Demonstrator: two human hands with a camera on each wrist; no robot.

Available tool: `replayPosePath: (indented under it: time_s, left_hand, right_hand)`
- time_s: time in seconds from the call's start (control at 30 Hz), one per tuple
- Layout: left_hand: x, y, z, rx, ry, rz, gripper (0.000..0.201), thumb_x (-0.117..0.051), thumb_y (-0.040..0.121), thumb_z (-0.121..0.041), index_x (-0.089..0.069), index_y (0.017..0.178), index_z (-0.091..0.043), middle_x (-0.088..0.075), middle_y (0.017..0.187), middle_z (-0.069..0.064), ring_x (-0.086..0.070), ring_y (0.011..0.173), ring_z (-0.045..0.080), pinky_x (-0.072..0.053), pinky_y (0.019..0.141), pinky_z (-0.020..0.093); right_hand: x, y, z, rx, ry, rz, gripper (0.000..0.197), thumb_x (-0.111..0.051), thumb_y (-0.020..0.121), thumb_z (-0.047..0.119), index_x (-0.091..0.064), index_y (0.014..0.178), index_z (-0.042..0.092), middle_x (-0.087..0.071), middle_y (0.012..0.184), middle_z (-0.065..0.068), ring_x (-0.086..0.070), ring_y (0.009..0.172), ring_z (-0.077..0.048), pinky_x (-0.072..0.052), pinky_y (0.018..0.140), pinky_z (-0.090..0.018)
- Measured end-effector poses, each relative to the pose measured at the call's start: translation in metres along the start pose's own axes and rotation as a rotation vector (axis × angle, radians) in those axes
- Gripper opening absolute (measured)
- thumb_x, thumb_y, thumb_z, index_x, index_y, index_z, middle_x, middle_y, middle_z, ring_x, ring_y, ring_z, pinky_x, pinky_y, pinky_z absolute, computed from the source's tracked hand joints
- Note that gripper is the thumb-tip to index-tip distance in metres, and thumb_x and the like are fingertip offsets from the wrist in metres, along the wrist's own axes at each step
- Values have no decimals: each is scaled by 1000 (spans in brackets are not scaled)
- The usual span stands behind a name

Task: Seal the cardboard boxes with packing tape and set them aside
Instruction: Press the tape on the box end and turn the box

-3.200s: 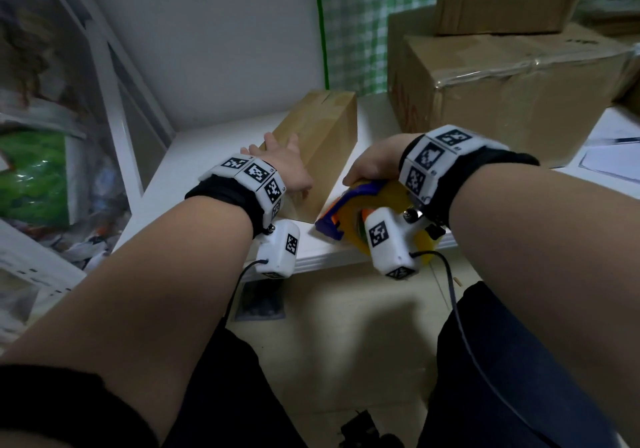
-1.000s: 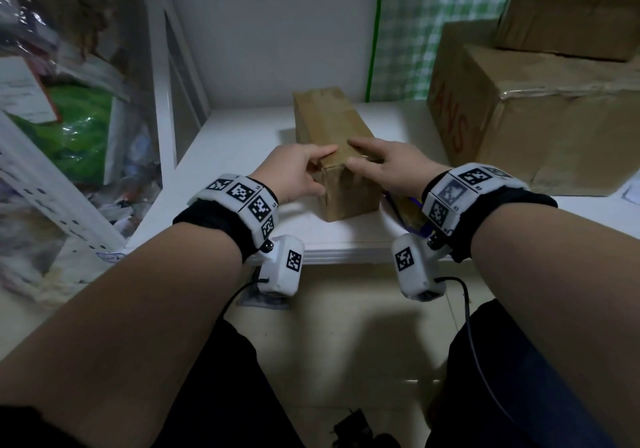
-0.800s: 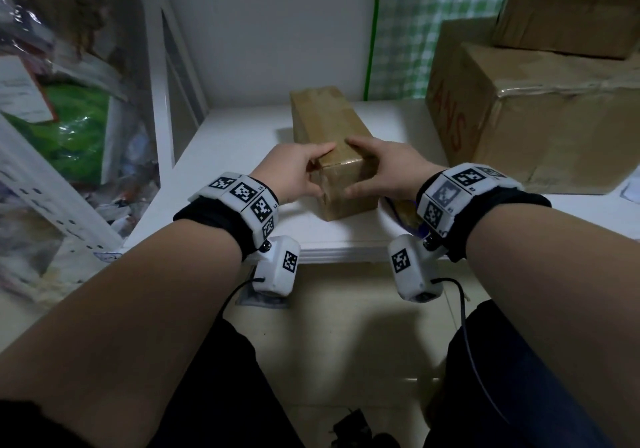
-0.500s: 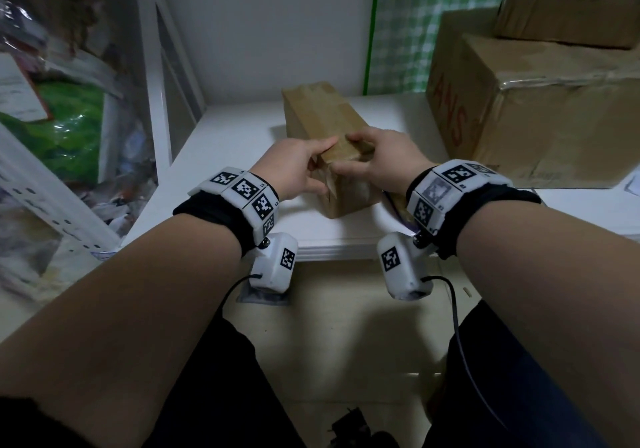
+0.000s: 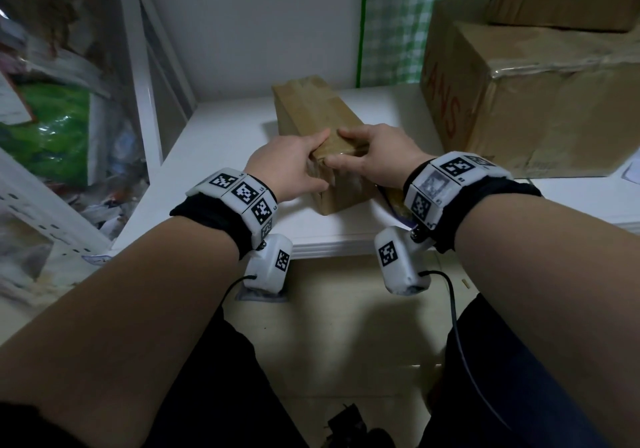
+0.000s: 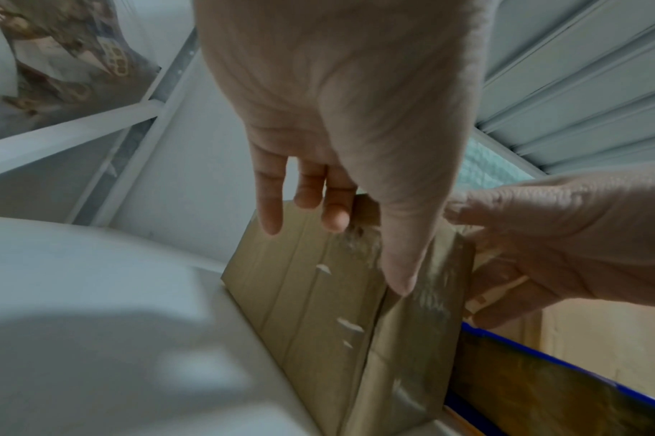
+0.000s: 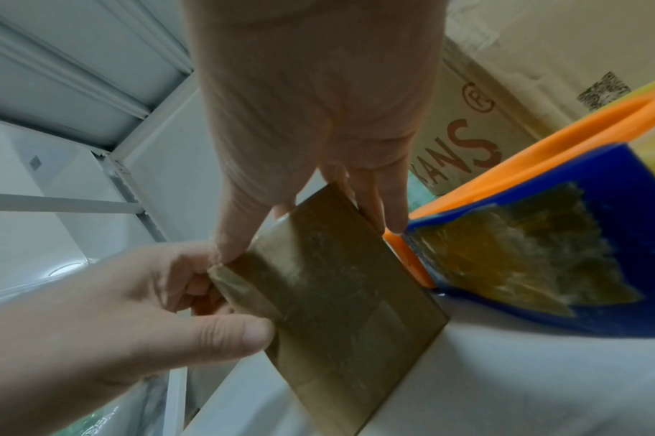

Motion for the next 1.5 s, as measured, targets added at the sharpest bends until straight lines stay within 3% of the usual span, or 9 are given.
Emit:
replayPosePath:
  time_s: [0.23,0.4,0.73,0.83,1.03,1.17,1.33,1.4,1.5]
  left_hand:
    - [1,-6,-5,-11,100,-58,82,-61,79,-56,-24,148,-32,-49,126,6,-38,120,27,-44,92,40]
    - [6,-8,-10,-91,213,-148,75,-55,81,-61,-32,145,-30,-39,115,6,-34,109,25,-39,92,37]
    - [2,-11,-11,-215,159,-232,57,-41,88,-55,-43,140,-31,-48,120,6,-37,114,28,-32,96,40]
    - [1,-11,-12,-244,165,-246,62,-26,86,-57,-47,138,-30,-52,113,6,-42,108,30,-35,91,40]
    - [2,-13,-11,-284,158,-275,52,-26,92,-47,-50,135,-30,-56,104,6,-45,100,31,-37,84,39]
    - [7,-13,-3,-282,103,-234,48,-29,94,-46,-50,135,-32,-58,108,2,-43,101,29,-40,85,41]
    - [16,-12,17,-261,72,-153,41,-38,97,-41,-51,135,-32,-59,122,-3,-41,106,27,-37,92,38]
    - [22,-13,20,-239,79,-139,49,-37,91,-48,-54,132,-30,-60,124,-3,-42,110,27,-36,95,38]
    - [27,-13,10,-237,135,-109,52,-56,84,-46,-56,131,-25,-60,124,0,-40,116,26,-37,98,37]
  right_hand:
    - [1,0,-2,8,-22,39,71,-63,78,62,-46,140,32,-57,133,5,-53,122,-14,-42,103,-30]
    - [5,3,-6,-26,16,102,61,-58,83,57,-45,140,39,-48,143,4,-47,127,-15,-39,105,-28]
    - [7,2,-3,-77,174,141,48,-47,87,43,-51,135,39,-48,142,0,-45,125,-18,-38,99,-28]
    - [7,1,-3,-116,203,134,46,-43,92,52,-60,127,27,-58,132,-4,-51,119,-21,-37,105,-35]
    - [10,-1,-1,-160,253,121,42,-42,95,52,-64,117,22,-62,106,2,-56,99,-16,-39,86,-27]
    - [9,-4,1,-194,274,124,31,-45,93,52,-58,79,28,-56,81,6,-48,68,-6,-39,70,-26]
    - [8,-6,9,-124,237,169,39,-44,96,33,-58,131,24,-57,130,-5,-58,100,-18,-46,89,-29]
    - [9,-3,12,-56,175,167,48,-40,93,10,-54,134,30,-51,139,-3,-53,91,-9,-44,77,-16]
    - [13,1,7,-58,128,164,57,-36,90,1,-57,130,36,-56,132,-1,-45,68,-2,-44,67,-18]
Point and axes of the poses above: each hand's wrist, its own y-axis towards the middle knuckle, its own x-axis out of the back of the hand, z = x × y, the point moved 4 cm from there along y, towards the middle knuckle
